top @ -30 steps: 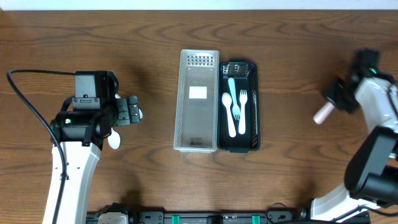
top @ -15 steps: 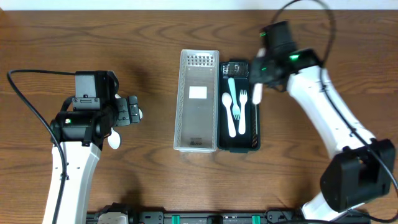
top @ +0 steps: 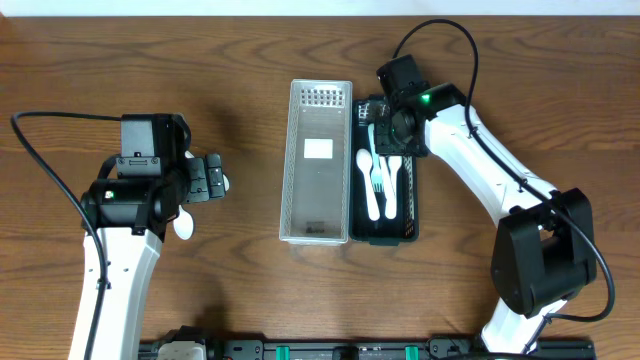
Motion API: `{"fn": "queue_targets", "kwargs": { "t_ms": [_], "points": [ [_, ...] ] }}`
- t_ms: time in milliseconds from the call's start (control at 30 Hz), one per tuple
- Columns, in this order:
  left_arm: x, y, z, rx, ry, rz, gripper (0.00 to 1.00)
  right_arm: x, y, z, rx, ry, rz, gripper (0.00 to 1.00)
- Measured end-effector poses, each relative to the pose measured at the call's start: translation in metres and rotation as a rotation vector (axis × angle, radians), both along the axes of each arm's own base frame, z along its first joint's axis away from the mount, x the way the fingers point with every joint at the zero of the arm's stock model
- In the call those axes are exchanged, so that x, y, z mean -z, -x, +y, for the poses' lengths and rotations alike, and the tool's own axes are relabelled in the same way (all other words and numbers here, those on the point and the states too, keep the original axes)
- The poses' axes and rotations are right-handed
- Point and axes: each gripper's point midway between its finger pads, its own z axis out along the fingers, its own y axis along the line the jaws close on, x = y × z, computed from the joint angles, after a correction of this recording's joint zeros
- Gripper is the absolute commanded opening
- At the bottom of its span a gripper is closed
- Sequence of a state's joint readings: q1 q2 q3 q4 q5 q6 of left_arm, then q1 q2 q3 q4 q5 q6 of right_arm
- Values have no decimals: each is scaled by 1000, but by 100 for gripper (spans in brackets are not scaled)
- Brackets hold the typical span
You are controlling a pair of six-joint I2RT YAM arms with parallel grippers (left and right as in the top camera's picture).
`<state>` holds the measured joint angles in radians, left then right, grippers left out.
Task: Pack container
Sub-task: 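Carry the fork left, release it into the dark green basket, then lower the left gripper onto a white plastic spoon and grasp it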
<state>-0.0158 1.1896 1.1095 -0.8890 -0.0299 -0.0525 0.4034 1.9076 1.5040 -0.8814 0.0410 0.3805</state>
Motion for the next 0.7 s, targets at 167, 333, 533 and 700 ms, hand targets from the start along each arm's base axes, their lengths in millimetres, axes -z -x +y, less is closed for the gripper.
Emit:
{"fn": "queue_targets", "kwargs": {
  "t_ms": [167, 333, 533, 700],
  "points": [
    [0, 0, 0, 0, 0, 0, 98, -5, -7, 3, -41, 1, -29, 44],
    [-4, -2, 0, -12, 7, -10, 98, -54, -39, 8, -59, -25, -152, 46],
    [-43, -29, 0, -115, 77, -129, 98, -120, -76, -51, 71, -45, -274, 50],
    [-13, -49, -1, -253, 148, -43, 98, -123, -76, -126, 223, -52, -241, 51]
  ]
}}
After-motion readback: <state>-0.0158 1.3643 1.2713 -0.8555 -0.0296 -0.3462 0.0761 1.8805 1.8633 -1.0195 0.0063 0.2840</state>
